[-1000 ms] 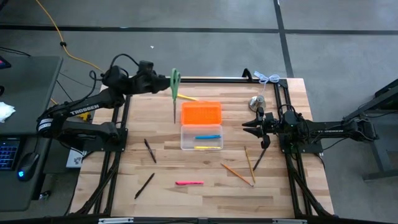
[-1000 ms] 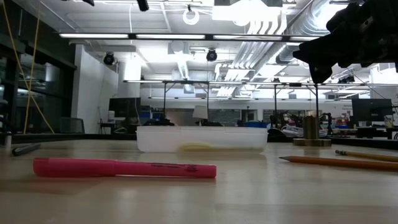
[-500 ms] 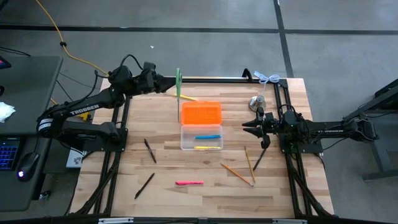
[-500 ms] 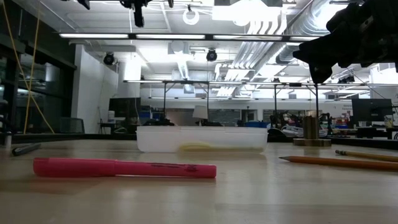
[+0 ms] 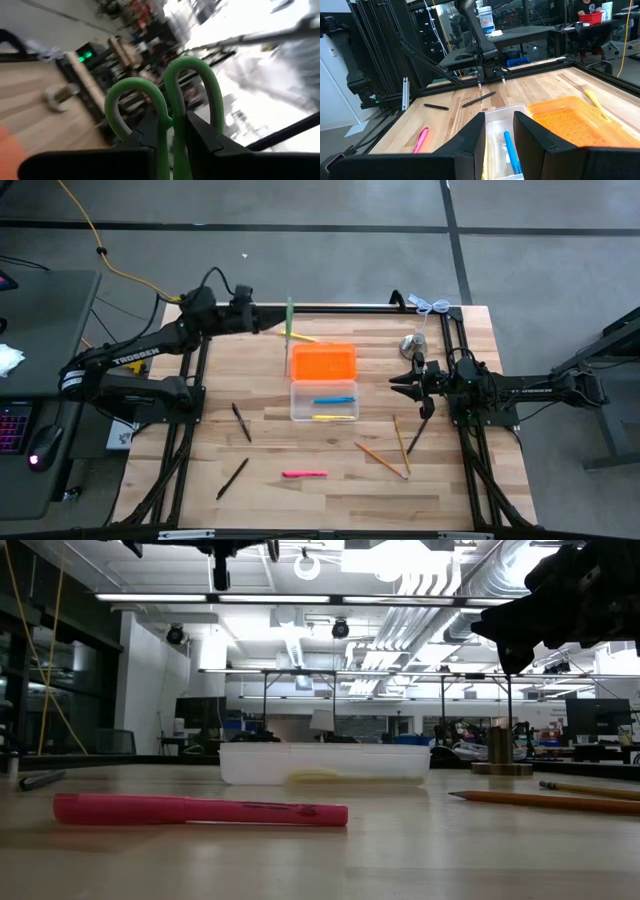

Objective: Pick & place school supplies into a supply box
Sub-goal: Put the green scissors into the orange supply box

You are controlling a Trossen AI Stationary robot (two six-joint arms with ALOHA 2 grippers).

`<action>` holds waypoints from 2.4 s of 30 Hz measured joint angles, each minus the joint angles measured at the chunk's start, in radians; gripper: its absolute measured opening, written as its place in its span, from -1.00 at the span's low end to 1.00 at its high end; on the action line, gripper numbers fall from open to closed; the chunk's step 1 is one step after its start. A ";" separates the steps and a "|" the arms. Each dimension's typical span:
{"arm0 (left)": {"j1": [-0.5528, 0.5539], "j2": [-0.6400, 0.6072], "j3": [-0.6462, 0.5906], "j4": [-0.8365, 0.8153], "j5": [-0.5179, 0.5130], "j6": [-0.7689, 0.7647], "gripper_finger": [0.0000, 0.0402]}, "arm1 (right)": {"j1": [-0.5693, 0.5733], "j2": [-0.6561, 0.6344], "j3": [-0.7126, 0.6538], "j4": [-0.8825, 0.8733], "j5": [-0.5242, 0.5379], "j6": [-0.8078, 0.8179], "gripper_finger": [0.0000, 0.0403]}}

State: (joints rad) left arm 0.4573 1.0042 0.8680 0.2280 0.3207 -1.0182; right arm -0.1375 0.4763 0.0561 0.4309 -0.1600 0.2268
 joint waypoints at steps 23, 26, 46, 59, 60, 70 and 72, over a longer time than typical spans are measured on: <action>-0.265 0.197 0.000 -0.094 -0.149 0.378 -0.56 | 0.000 0.000 0.000 0.000 0.042 -0.001 -0.61; -0.288 0.240 0.000 -0.056 -0.175 0.415 -0.56 | 0.000 0.000 0.000 0.000 0.042 -0.001 -0.61; -0.323 0.487 0.295 -0.331 -0.184 0.787 -0.56 | 0.000 0.000 0.000 0.000 0.043 0.001 -0.61; -0.323 0.687 0.594 -0.657 -0.199 0.959 -0.56 | 0.000 0.000 0.000 0.000 0.045 0.000 -0.61; -0.328 0.697 0.605 -0.659 -0.202 0.965 -0.56 | 0.000 0.000 0.000 0.000 0.045 0.000 -0.61; -0.397 0.791 0.646 -0.709 -0.234 1.041 -0.56 | 0.000 0.000 0.000 0.000 0.045 0.000 -0.61; -0.407 0.809 0.646 -0.713 -0.234 1.050 -0.56 | 0.000 0.000 0.000 0.000 0.045 0.000 -0.61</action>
State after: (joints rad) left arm 0.0506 1.8128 1.5143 -0.4848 0.0863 0.0322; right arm -0.1379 0.4763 0.0561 0.4305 -0.1154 0.2272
